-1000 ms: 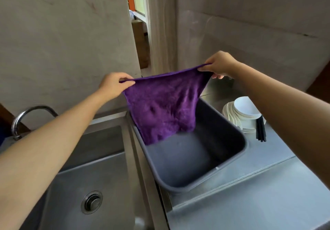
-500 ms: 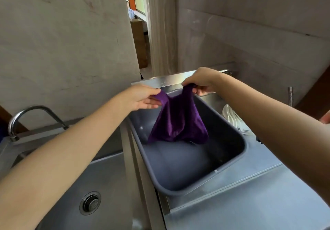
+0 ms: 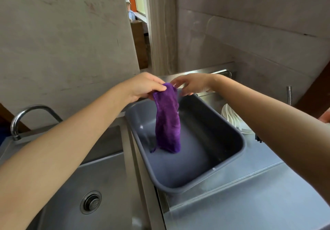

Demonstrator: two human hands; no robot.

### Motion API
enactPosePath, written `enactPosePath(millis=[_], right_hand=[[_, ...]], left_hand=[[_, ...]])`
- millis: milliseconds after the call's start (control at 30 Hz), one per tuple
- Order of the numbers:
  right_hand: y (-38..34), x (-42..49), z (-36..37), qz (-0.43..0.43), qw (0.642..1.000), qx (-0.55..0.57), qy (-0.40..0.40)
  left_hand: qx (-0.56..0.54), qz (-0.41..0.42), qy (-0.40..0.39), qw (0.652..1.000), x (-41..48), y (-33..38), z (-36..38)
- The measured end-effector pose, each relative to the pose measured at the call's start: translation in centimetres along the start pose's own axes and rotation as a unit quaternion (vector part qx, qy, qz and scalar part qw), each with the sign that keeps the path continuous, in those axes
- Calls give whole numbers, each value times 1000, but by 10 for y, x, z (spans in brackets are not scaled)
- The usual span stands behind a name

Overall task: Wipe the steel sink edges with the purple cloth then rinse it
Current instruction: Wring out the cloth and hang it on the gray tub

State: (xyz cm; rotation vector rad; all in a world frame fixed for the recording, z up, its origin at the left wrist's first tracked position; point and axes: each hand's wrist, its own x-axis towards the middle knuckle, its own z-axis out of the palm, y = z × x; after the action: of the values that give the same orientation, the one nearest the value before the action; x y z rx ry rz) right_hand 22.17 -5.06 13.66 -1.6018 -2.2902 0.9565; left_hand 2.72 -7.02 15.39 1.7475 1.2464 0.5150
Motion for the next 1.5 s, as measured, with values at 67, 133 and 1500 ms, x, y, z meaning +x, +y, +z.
enactPosePath(millis=[67,133,1500], right_hand=[[6,4,8,-15,1000,0,7],[8,4,6,-15,999,18,45],[121,107,156,220,972,-70,45]], left_hand=[[29,23,6,999,0,8,-7],[76,36,26,996,1,11,-19],[418,-201,-8,886,88,-166,79]])
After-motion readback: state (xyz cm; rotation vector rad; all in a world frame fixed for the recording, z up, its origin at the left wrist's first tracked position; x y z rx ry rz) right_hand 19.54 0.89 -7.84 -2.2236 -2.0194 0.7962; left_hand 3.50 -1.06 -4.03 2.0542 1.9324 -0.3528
